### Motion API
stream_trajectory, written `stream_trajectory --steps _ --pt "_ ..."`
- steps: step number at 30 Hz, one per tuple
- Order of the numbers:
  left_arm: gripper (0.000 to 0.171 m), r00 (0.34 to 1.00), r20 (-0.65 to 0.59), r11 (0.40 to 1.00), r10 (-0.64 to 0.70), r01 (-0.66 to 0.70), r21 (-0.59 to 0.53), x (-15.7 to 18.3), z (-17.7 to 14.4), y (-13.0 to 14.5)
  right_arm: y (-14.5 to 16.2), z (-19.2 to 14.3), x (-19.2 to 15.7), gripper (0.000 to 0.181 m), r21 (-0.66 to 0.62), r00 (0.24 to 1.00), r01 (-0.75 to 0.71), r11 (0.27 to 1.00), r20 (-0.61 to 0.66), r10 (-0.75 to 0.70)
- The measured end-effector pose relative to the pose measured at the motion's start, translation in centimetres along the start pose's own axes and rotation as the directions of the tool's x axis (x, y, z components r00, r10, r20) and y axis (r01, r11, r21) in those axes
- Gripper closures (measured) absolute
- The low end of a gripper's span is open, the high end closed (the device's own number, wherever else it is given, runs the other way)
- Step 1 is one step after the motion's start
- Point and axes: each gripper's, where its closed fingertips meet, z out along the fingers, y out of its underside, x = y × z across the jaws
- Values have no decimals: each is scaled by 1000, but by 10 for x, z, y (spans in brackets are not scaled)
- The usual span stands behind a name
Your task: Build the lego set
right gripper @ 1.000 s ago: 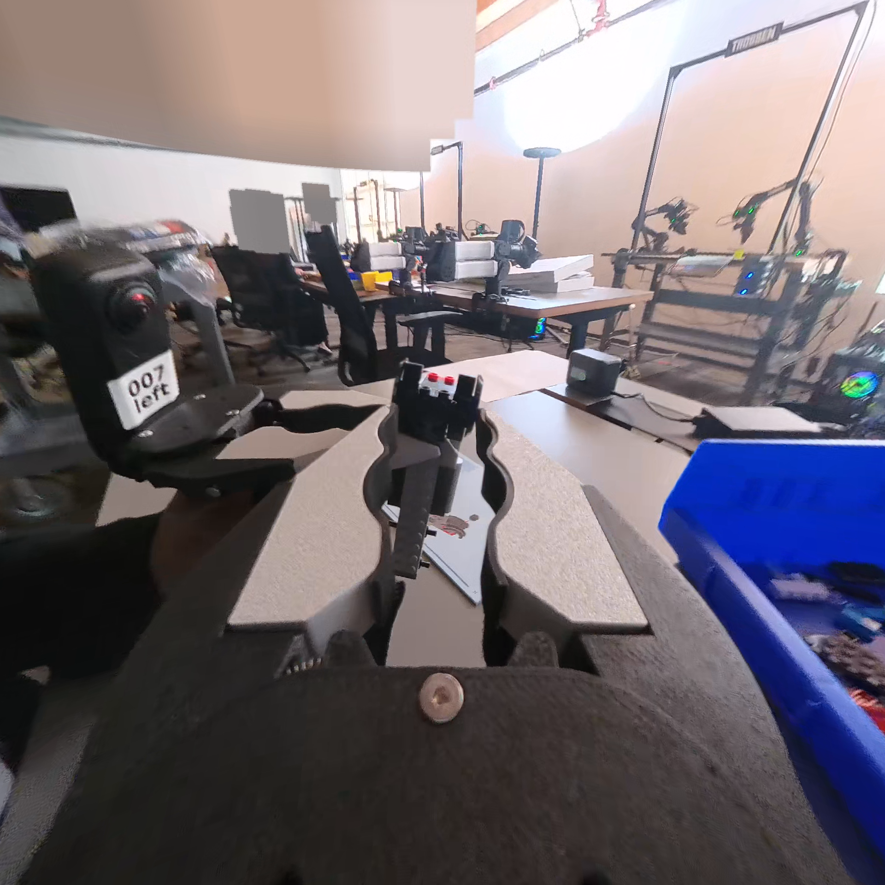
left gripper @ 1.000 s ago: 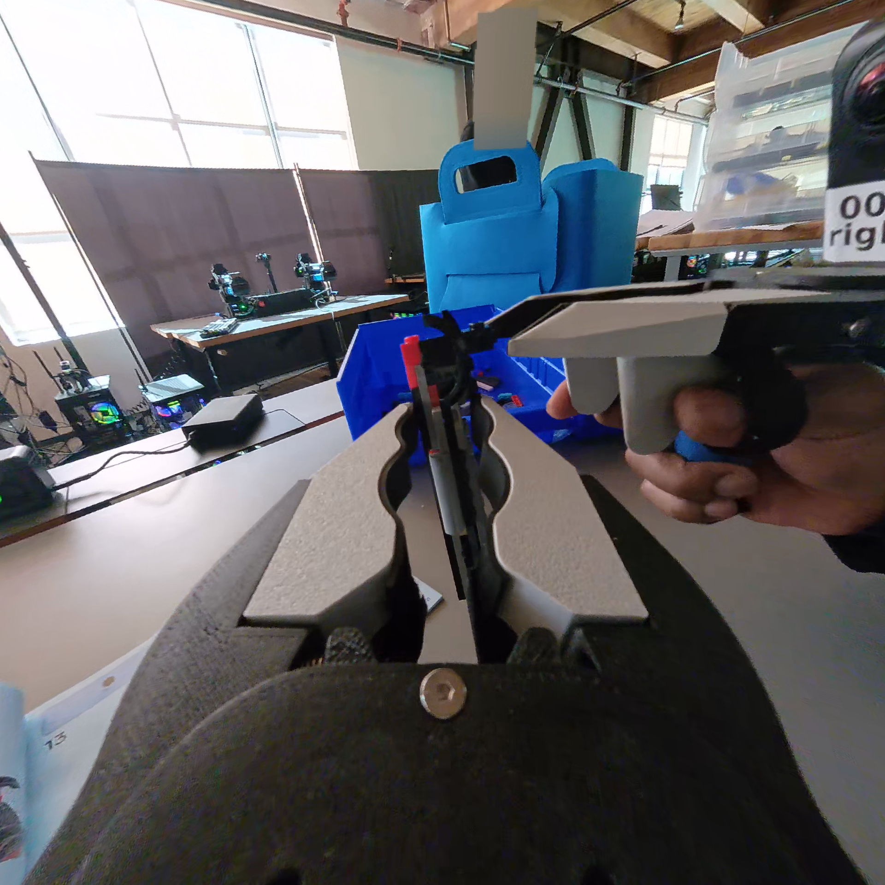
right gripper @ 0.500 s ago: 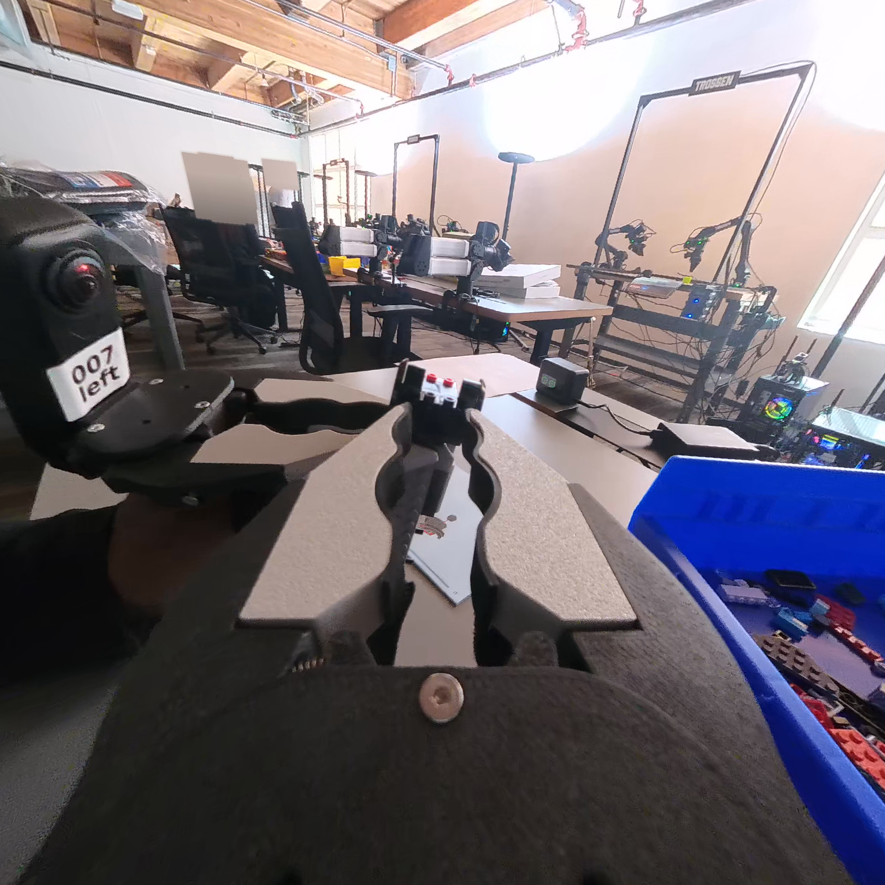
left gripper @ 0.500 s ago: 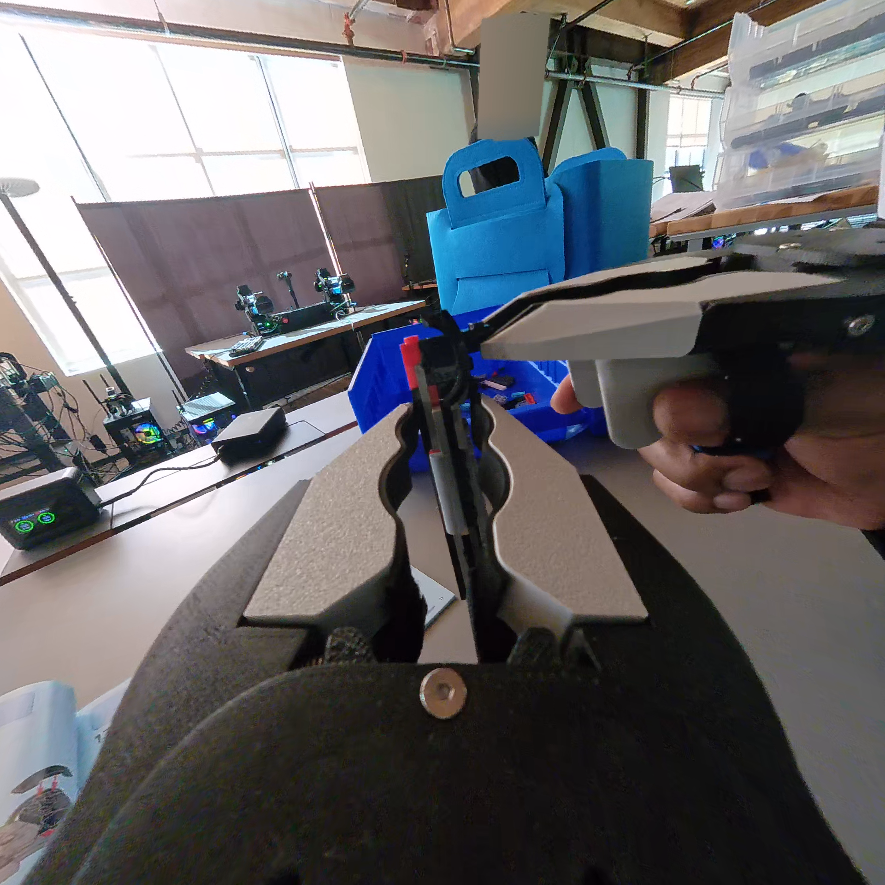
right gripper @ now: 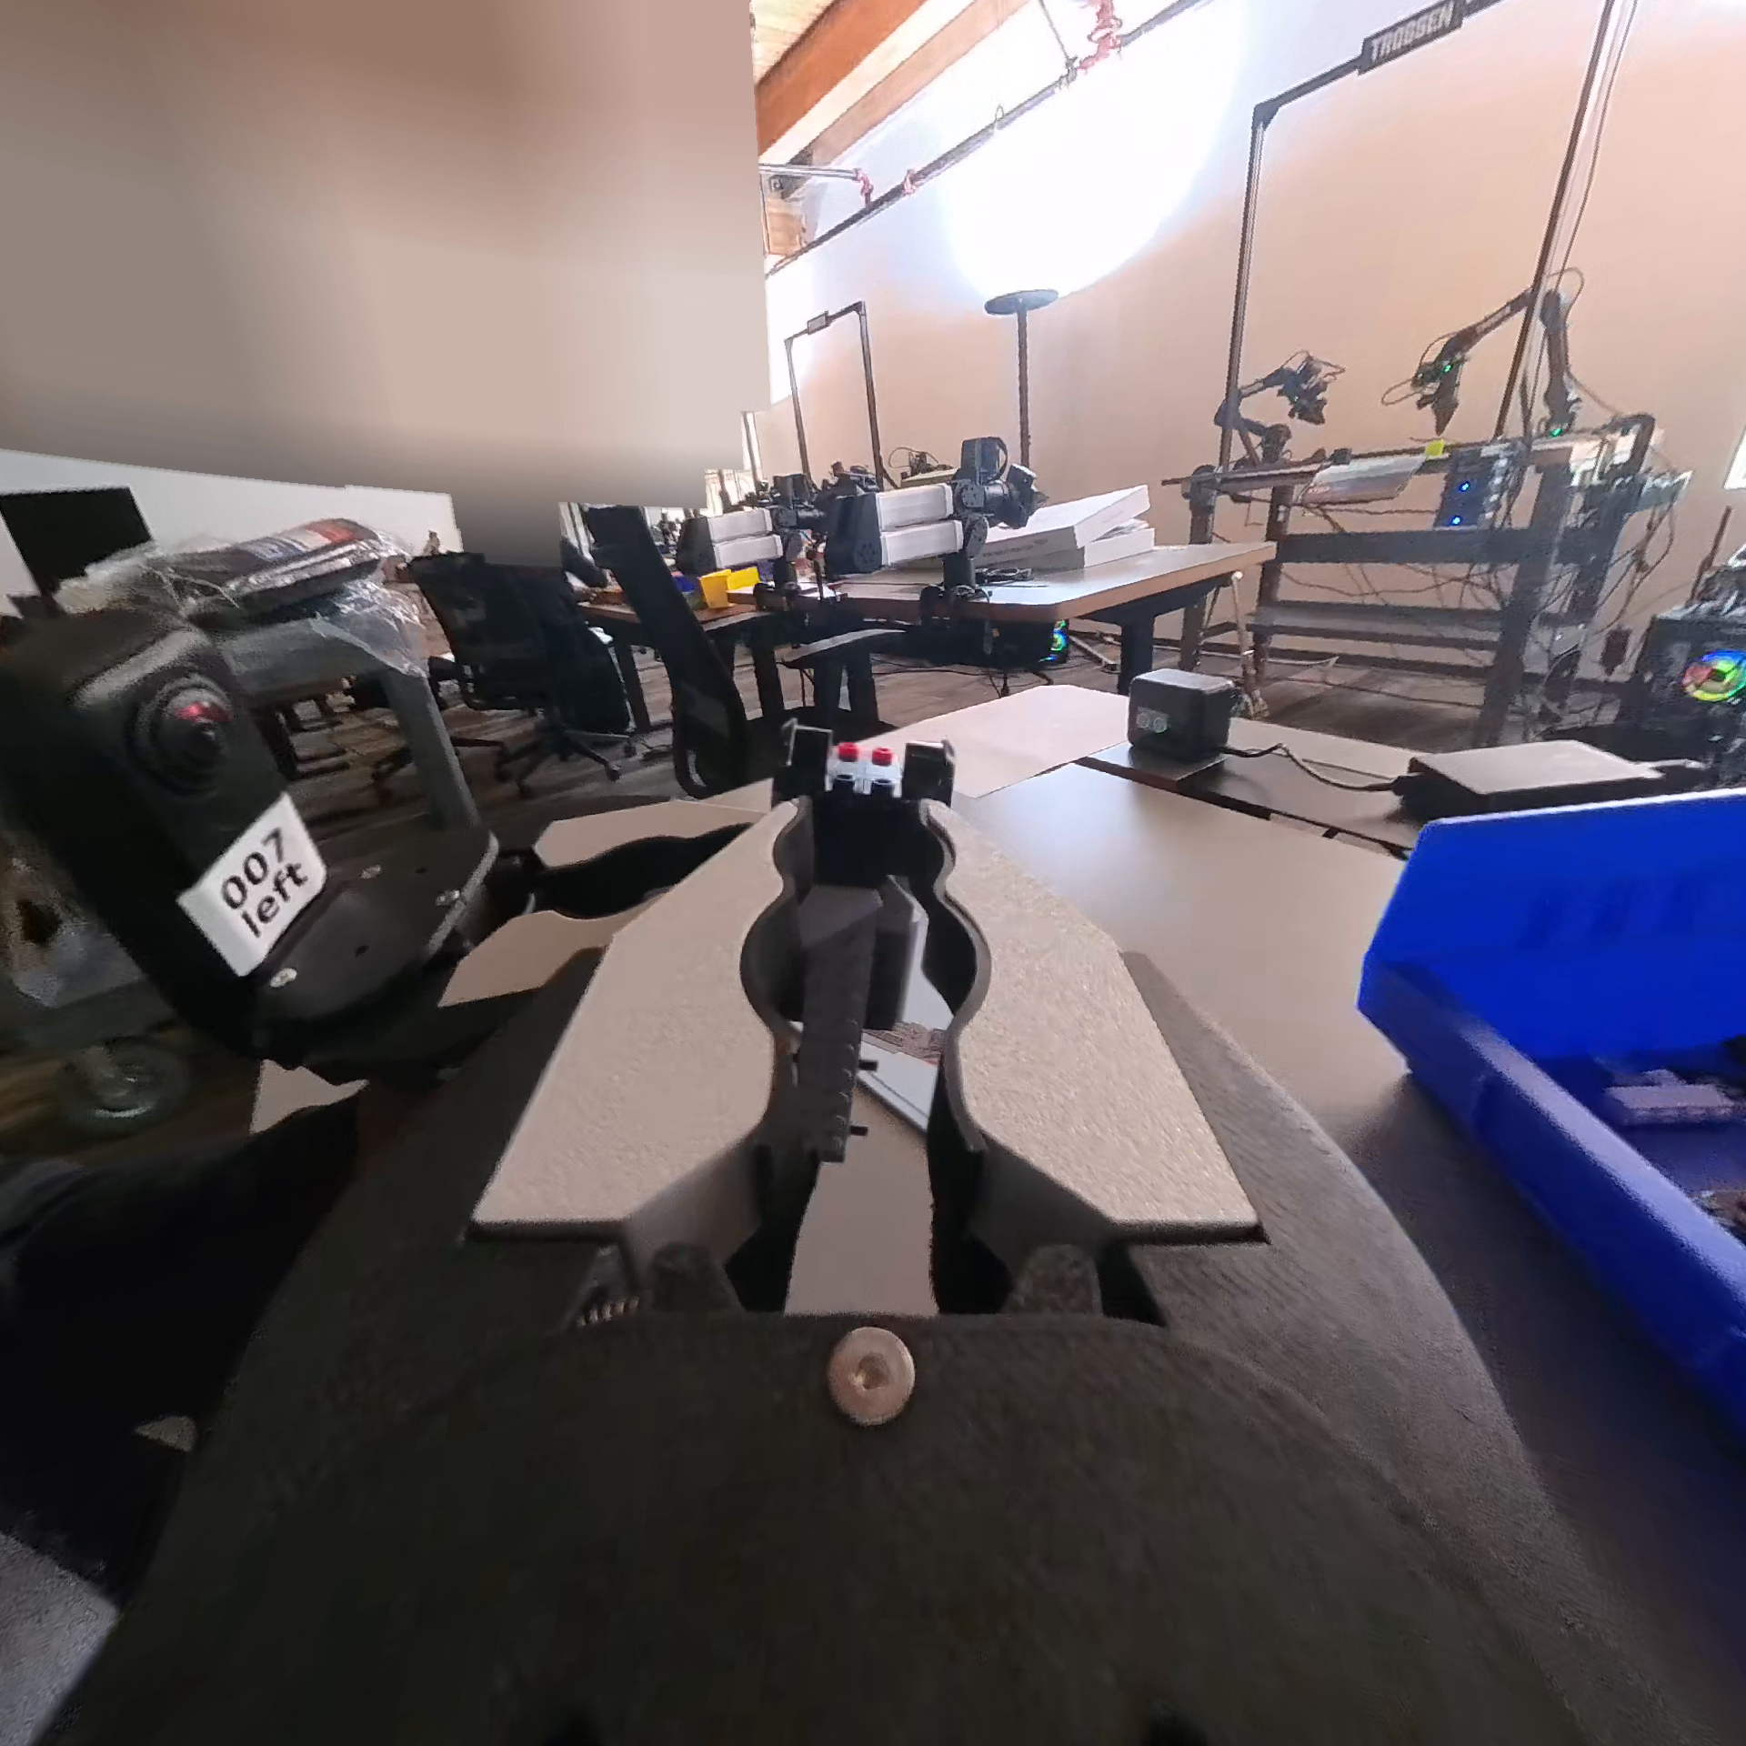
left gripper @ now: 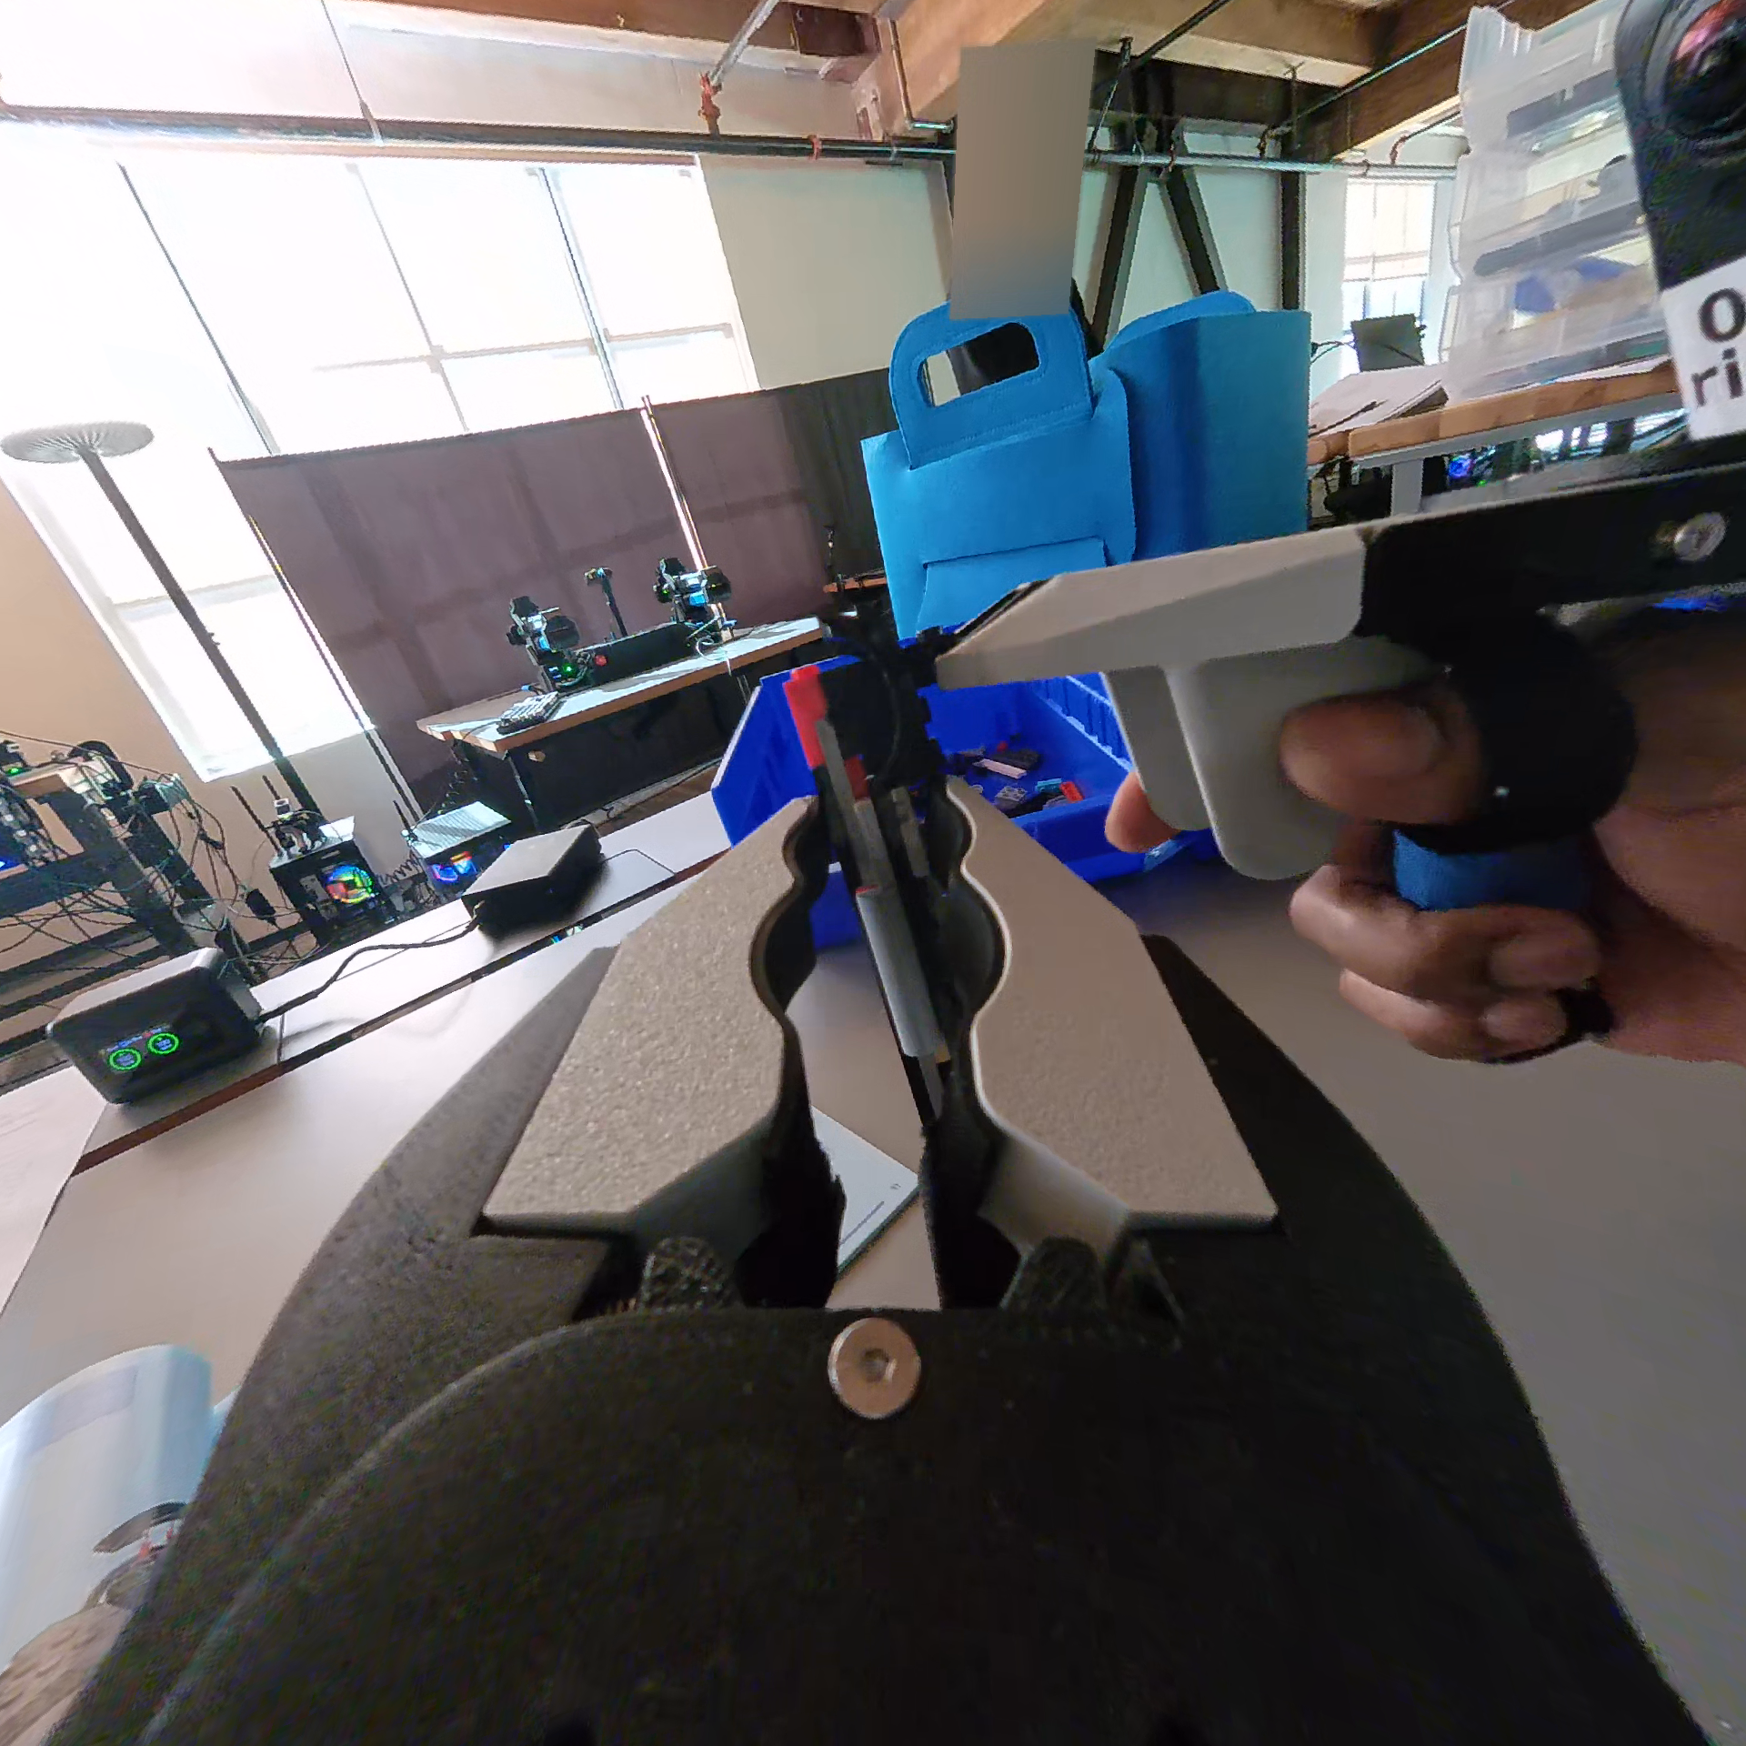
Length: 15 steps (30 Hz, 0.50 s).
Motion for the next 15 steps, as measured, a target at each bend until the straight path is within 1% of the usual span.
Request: stream_trajectory --steps 6,8,9,11,12,15 --pt "153 1000 11 1000 15 -15 6 -2 -2 -1 0 1 -2 159 9 989 -150 989 20 150" --pt "153 1000 3 1000 -4 4 10 -2 -2 -2 0 2 -3 159 10 988 -153 988 36 153" --pt "153 999 -14 999 -33 34 20 -1 -3 -3 0 2 -4 160 13 989 -139 990 52 139" --pt "153 992 -61 993 -111 113 44 0 -4 -5 -4 0 -6 158 32 994 -68 997 83 65" --pt "153 987 -71 987 -147 150 48 -2 -4 -5 -5 -1 -4 154 38 997 -8 999 76 5" --pt "153 970 -95 973 -224 228 37 -7 -4 -1 -8 -6 3 150 39 972 227 973 53 -229"
